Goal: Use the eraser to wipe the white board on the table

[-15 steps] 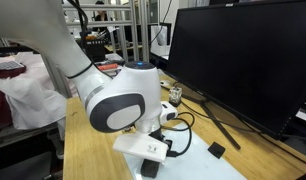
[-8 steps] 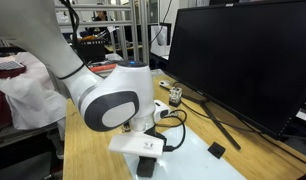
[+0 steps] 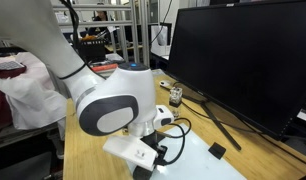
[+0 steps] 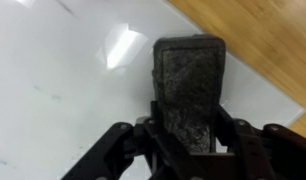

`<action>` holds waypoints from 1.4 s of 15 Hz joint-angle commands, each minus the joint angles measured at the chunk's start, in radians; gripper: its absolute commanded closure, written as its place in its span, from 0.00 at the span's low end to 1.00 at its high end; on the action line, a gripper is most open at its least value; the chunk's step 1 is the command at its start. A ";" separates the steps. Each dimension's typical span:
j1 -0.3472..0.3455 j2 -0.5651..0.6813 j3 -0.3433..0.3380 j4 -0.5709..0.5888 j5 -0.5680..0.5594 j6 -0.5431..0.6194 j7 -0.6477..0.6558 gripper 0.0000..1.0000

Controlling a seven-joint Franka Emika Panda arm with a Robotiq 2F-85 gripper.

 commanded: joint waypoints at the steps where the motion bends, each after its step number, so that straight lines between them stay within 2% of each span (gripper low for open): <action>1: -0.048 0.083 -0.034 0.013 0.059 0.026 0.052 0.73; 6: -0.085 0.080 -0.081 0.010 0.121 0.039 0.133 0.73; 14: -0.183 0.118 -0.071 0.071 0.227 0.017 0.101 0.73; 18: -0.169 0.128 -0.097 0.101 0.225 -0.007 0.131 0.73; 21: -0.143 0.133 -0.073 0.126 0.183 -0.075 0.086 0.73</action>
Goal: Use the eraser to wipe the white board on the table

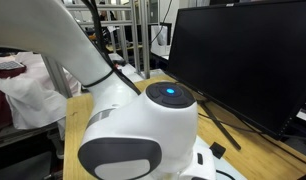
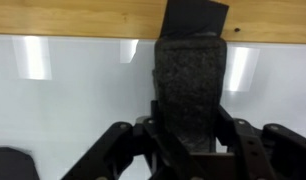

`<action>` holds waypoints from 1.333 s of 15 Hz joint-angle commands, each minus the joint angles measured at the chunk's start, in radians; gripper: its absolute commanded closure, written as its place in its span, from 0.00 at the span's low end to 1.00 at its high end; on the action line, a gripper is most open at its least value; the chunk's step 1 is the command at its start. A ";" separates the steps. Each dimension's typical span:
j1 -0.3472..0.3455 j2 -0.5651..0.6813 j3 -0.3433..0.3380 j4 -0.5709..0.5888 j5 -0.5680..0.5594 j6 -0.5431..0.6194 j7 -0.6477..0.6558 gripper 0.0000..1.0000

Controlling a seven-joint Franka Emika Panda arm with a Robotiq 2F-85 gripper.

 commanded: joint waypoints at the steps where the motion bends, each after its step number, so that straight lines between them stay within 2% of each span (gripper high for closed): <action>1: 0.011 0.104 0.020 0.066 -0.054 -0.045 -0.074 0.73; 8: 0.060 0.122 0.108 0.105 -0.135 -0.053 -0.193 0.73; 11: 0.071 0.128 0.145 0.105 -0.133 -0.051 -0.240 0.73; 16: 0.076 0.110 0.160 0.065 -0.132 -0.053 -0.324 0.73; 20: 0.091 0.096 0.152 0.036 -0.132 -0.035 -0.338 0.73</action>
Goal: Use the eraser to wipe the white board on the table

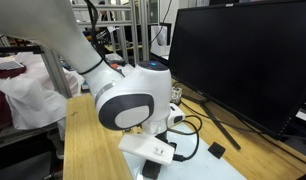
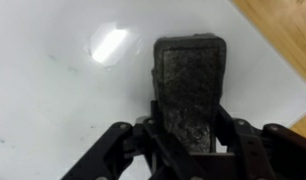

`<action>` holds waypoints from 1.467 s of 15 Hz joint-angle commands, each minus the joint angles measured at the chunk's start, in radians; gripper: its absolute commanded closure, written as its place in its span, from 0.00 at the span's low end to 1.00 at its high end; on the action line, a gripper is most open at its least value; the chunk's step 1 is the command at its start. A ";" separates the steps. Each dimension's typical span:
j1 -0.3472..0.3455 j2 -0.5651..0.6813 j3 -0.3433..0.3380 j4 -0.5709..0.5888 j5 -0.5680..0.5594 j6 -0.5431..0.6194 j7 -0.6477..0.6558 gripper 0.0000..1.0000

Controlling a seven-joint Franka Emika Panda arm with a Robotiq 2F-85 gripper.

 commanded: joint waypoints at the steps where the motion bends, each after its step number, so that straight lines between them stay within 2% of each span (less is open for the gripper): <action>1: 0.013 0.061 0.009 -0.029 0.020 0.017 -0.032 0.73; 12: 0.011 0.004 0.030 -0.138 0.046 0.034 -0.079 0.73; 20: 0.015 -0.014 0.025 -0.185 0.047 0.049 -0.080 0.73; 22: 0.028 -0.014 0.007 -0.181 0.030 0.053 -0.056 0.73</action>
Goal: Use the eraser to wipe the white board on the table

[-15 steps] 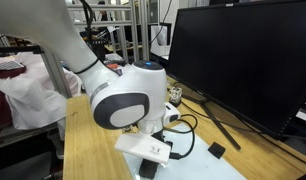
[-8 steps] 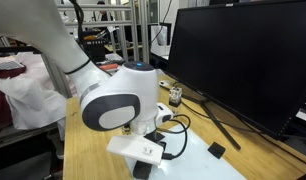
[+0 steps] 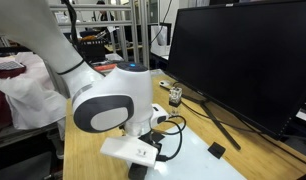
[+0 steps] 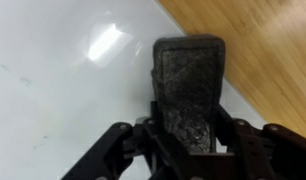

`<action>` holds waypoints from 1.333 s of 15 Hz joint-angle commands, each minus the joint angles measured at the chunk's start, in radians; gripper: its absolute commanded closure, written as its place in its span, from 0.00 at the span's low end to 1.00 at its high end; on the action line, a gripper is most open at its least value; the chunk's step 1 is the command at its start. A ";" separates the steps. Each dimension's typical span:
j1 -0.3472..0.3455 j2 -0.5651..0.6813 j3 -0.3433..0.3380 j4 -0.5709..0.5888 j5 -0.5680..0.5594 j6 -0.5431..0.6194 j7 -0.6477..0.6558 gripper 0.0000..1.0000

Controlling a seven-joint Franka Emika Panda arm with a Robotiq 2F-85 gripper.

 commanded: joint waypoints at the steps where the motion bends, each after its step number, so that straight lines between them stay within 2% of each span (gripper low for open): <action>1: 0.015 0.065 -0.018 -0.033 0.015 -0.004 0.005 0.73; 5: 0.011 0.054 -0.016 0.000 0.018 -0.008 0.009 0.73; 7: 0.010 0.033 -0.008 -0.010 0.012 -0.002 -0.011 0.31; 8: 0.002 0.025 0.006 -0.016 0.024 0.000 -0.031 0.22; 11: 0.004 0.007 0.012 -0.036 0.023 -0.001 -0.042 0.04; 12: 0.005 0.003 0.012 -0.040 0.025 0.003 -0.036 0.01; 14: 0.016 -0.004 0.001 -0.047 0.012 0.004 -0.018 0.00; 15: 0.042 -0.017 -0.031 -0.056 -0.019 0.023 0.032 0.00; 16: 0.090 -0.039 -0.091 -0.071 -0.076 0.062 0.125 0.00; 20: 0.197 -0.119 -0.252 -0.100 -0.267 0.157 0.418 0.00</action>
